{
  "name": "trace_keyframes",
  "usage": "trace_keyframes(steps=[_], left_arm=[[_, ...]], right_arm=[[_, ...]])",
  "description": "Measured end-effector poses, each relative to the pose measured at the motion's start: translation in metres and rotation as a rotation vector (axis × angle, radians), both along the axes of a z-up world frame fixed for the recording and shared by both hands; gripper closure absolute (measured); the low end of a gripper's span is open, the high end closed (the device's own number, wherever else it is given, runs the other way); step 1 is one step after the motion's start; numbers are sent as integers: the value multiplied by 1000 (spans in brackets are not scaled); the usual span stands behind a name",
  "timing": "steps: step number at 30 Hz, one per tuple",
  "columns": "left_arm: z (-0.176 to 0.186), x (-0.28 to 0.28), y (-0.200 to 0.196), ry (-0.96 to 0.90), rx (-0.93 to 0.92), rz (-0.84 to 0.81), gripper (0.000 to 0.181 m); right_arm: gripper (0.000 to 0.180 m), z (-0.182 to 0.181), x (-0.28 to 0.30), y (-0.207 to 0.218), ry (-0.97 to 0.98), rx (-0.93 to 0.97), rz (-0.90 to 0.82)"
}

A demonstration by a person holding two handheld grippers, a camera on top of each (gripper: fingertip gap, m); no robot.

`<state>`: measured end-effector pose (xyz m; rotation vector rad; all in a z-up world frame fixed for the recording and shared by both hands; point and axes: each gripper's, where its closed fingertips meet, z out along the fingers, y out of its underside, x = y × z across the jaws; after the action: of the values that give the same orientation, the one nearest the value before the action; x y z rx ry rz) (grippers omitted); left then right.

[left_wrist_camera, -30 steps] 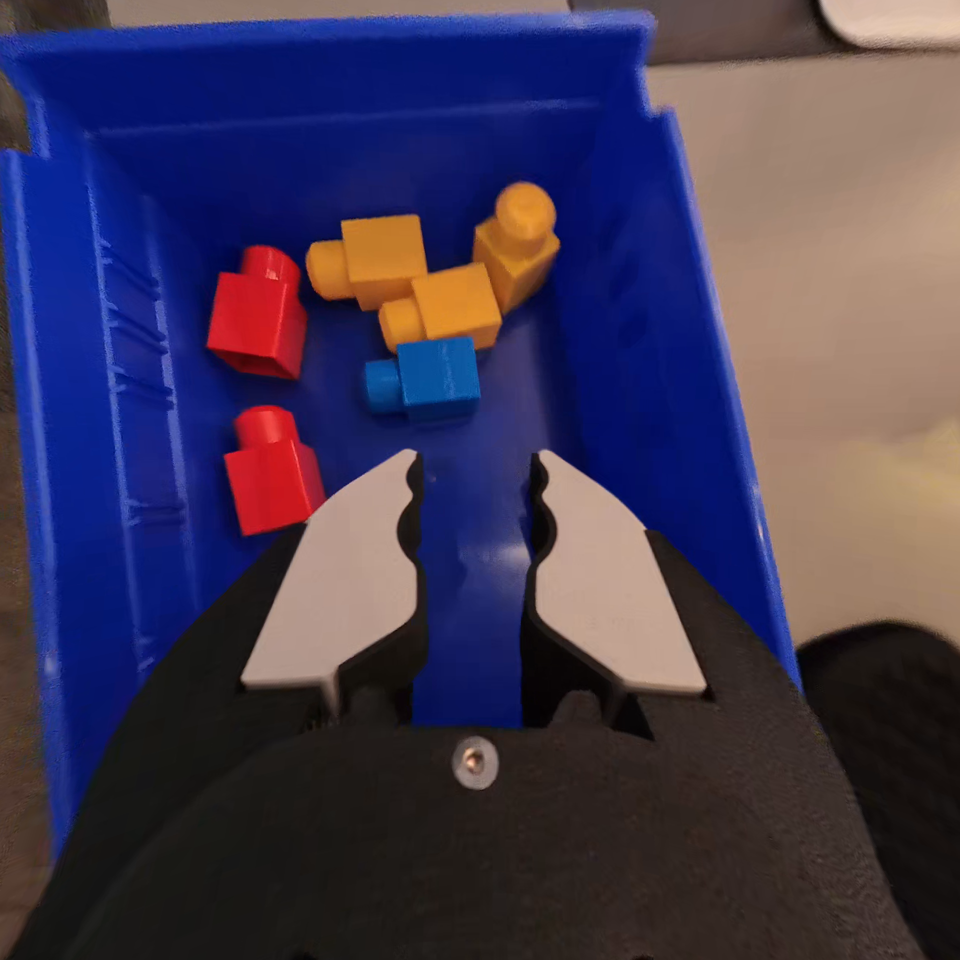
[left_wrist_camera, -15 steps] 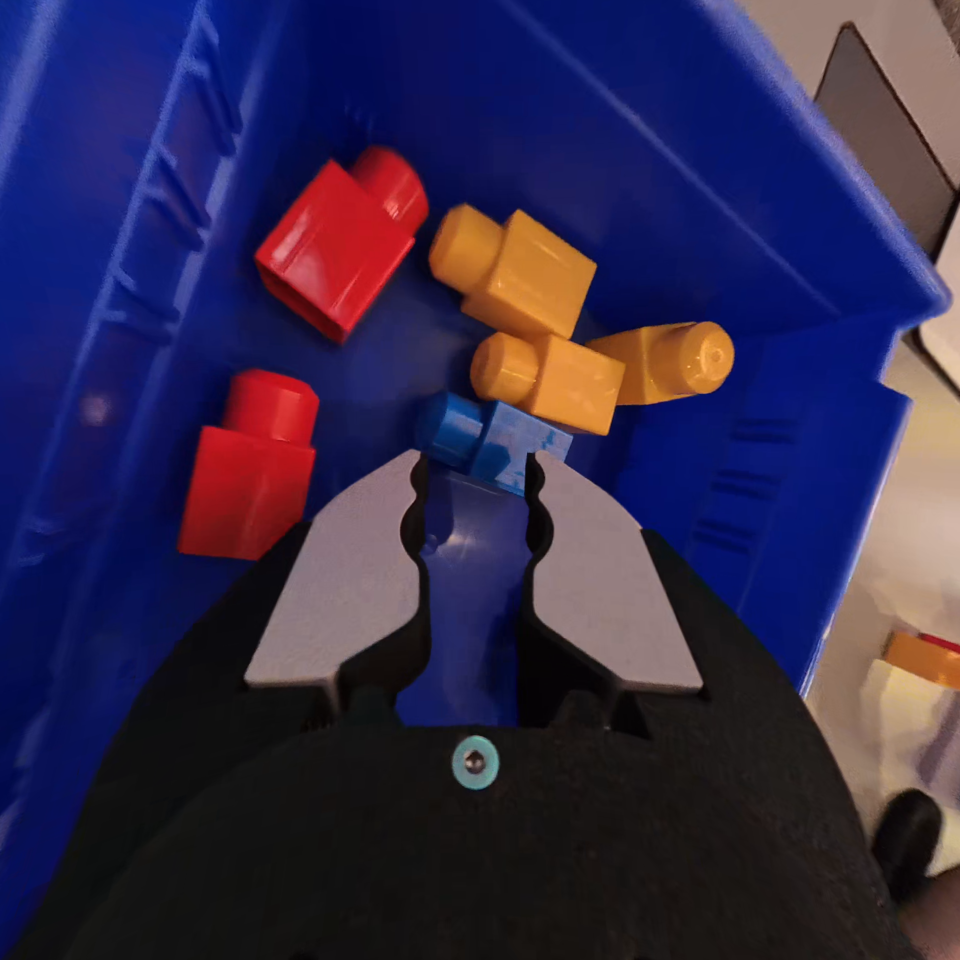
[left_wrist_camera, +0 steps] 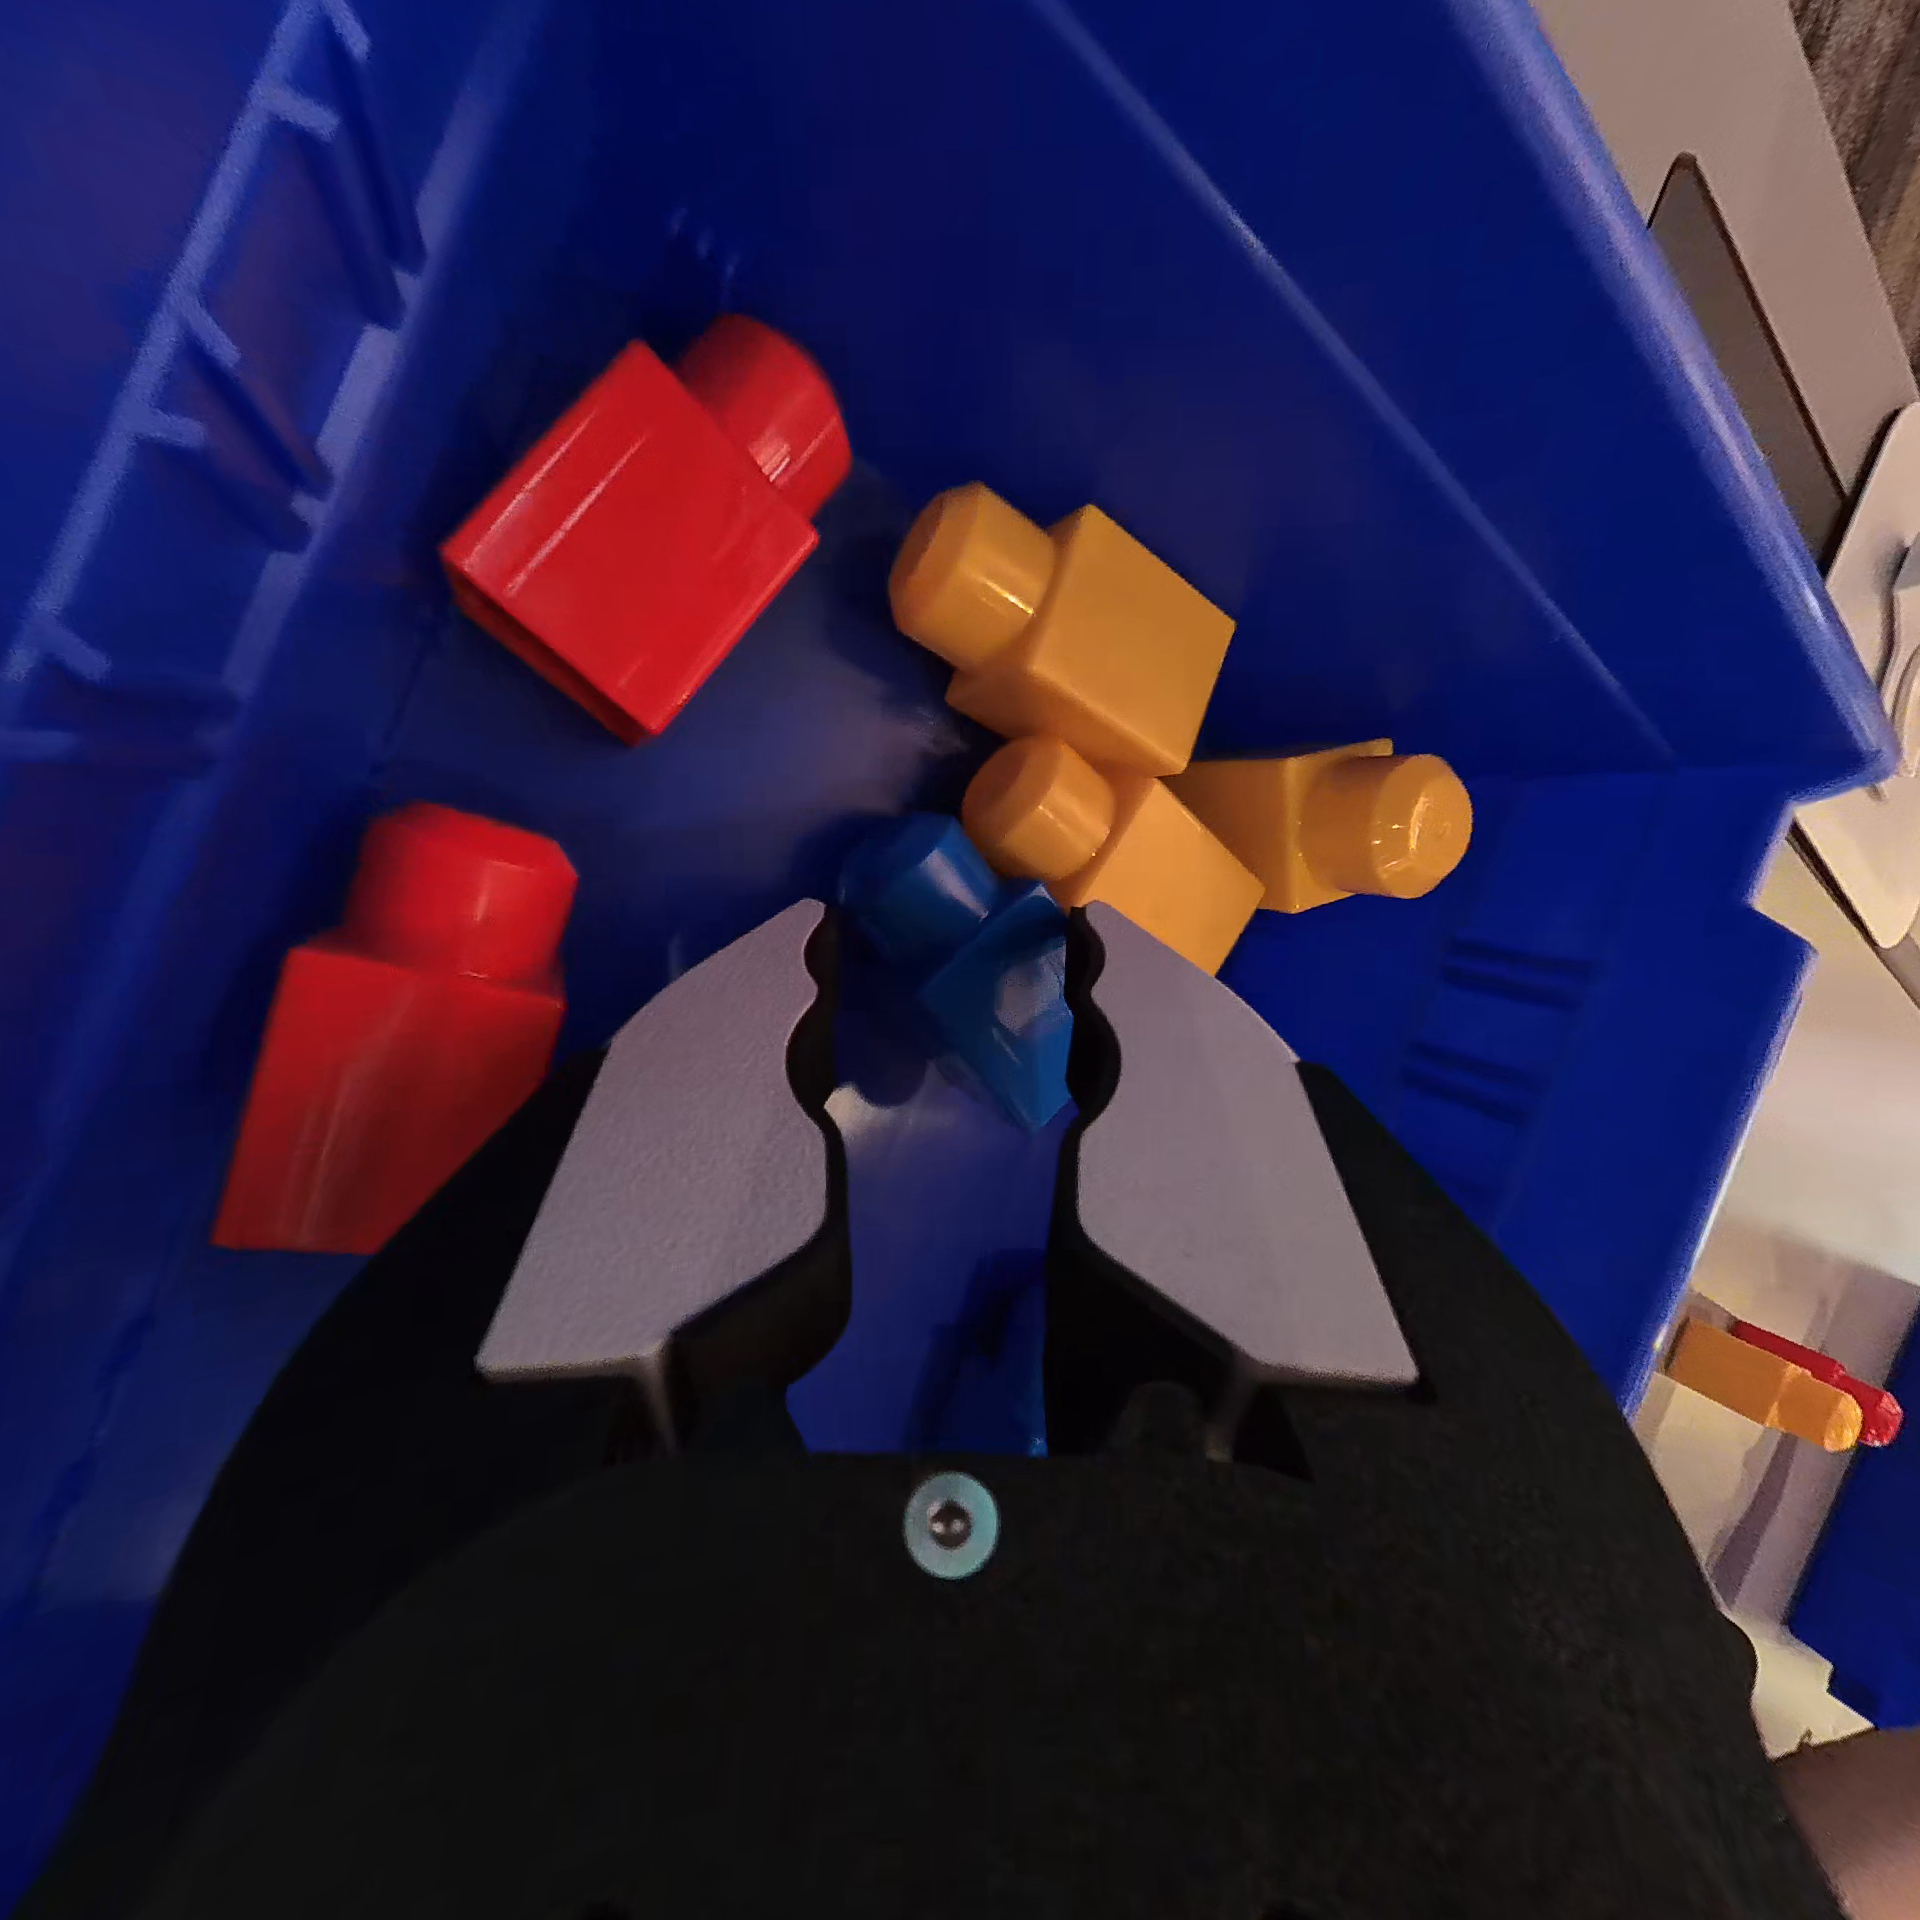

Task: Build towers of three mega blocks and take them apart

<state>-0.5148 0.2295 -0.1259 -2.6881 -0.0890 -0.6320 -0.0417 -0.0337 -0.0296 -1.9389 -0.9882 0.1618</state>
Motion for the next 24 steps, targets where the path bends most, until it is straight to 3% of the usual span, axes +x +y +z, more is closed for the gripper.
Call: trace_keyframes(steps=[7,12,18,24], left_arm=[[6,21,-14,-112,-57,-90,139],[-1,11,-26,140,-68,-197,125],[-8,29,-32,254,-73,-251,116],[-18,29,-25,326,-49,-255,125]], right_arm=[[140,-4,2,0,-7,-21,-2],[141,-6,1,1,-12,-30,1],[142,-10,1,0,-22,-46,1],[144,-8,1,-1,-22,-42,8]])
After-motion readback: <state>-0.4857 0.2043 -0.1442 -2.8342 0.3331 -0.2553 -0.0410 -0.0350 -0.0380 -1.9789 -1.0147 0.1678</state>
